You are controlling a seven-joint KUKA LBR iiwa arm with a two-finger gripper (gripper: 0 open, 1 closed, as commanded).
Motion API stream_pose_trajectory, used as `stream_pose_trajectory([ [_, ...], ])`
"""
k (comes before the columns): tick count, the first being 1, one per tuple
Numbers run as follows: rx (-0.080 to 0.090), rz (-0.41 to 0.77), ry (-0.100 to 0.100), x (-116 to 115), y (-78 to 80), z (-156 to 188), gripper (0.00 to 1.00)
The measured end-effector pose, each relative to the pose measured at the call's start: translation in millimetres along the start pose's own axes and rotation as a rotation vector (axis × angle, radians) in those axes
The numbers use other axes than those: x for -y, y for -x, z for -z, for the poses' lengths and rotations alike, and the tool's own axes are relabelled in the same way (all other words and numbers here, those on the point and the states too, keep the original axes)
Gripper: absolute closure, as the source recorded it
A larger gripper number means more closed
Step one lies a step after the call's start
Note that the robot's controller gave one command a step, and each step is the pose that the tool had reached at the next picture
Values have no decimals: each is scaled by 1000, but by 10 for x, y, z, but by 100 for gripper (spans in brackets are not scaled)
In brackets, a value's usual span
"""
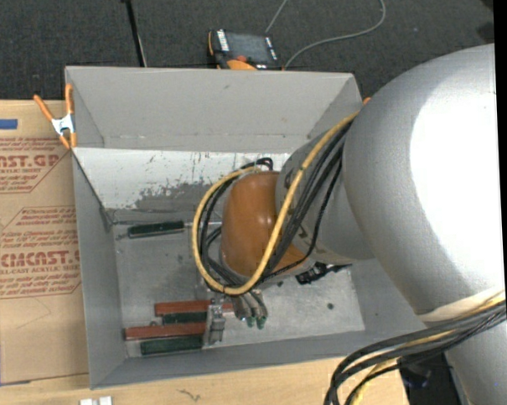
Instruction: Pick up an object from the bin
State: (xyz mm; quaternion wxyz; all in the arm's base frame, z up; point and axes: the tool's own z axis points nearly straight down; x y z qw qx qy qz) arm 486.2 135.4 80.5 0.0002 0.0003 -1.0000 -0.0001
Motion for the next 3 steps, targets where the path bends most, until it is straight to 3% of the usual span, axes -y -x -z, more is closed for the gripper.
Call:
stream_pose_trajectory([
  [1, 15, 724, 1, 171, 252, -72, 100],
  [2, 9, 749, -2, 248, 283, 1187, 100],
  [3, 12, 799, -2, 198, 439, 2040, 100],
])
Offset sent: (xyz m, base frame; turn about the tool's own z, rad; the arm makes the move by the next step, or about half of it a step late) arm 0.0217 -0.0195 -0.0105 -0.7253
